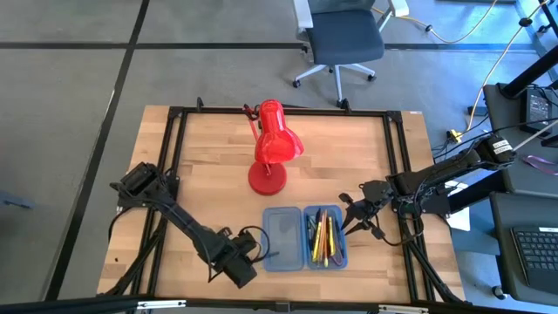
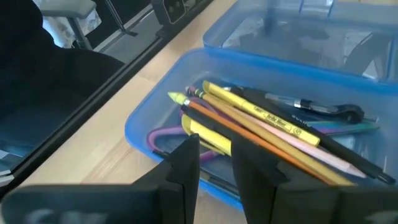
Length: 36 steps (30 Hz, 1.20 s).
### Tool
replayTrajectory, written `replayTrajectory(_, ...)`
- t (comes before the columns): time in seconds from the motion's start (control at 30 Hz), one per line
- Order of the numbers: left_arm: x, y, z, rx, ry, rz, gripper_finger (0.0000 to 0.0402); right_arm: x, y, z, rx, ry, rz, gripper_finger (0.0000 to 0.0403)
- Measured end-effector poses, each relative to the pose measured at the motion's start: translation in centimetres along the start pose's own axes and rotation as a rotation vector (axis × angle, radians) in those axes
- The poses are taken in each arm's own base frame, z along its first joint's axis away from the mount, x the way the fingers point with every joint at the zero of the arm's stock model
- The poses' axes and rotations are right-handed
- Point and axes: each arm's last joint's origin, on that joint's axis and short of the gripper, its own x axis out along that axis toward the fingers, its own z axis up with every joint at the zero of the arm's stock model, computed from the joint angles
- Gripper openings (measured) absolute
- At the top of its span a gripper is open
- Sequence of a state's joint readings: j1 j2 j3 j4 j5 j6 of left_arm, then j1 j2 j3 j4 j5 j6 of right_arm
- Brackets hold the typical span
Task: Pick & place school supplies into a supply box
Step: Put the black pen into the blue supply box
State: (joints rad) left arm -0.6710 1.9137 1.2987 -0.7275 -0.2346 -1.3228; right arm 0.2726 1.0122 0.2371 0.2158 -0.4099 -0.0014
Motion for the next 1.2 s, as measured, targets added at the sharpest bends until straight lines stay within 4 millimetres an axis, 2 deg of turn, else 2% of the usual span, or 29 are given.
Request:
replayTrajectory(0.17, 0.0, -0.3, 0.2, -0.001, -0.003, -0.038, 0.019, 0.0, 0.0, 0.0, -0.001, -0.003, 0.0, 0.0097)
replayTrajectory(0.37, -0.1, -1.0, 0.3, 0.021, -0.058, -0.094, 0.0201, 0.0, 0.0, 0.0, -0.001, 0.0, 0.0, 0.0097)
replayTrajectory(0.6, 0.1, -0.8, -0.1, 0.059, 0.026, -0.085, 0.0191, 0.0, 0.0, 0.0, 0.0, 0.0, 0.0, 0.0097)
replayTrajectory(0.93, 2.8, -0.6, -0.9, 0.159, 0.078, -0.001, 0.0172, 0.0, 0.0, 0.0, -0.001, -0.002, -0.002, 0.0097)
replayTrajectory(1.2, 3.5, -0.2, -1.2, 0.236, 0.098, 0.046, 0.0116, 0.0, 0.0, 0.0, -0.003, -0.003, -0.009, 0.0097)
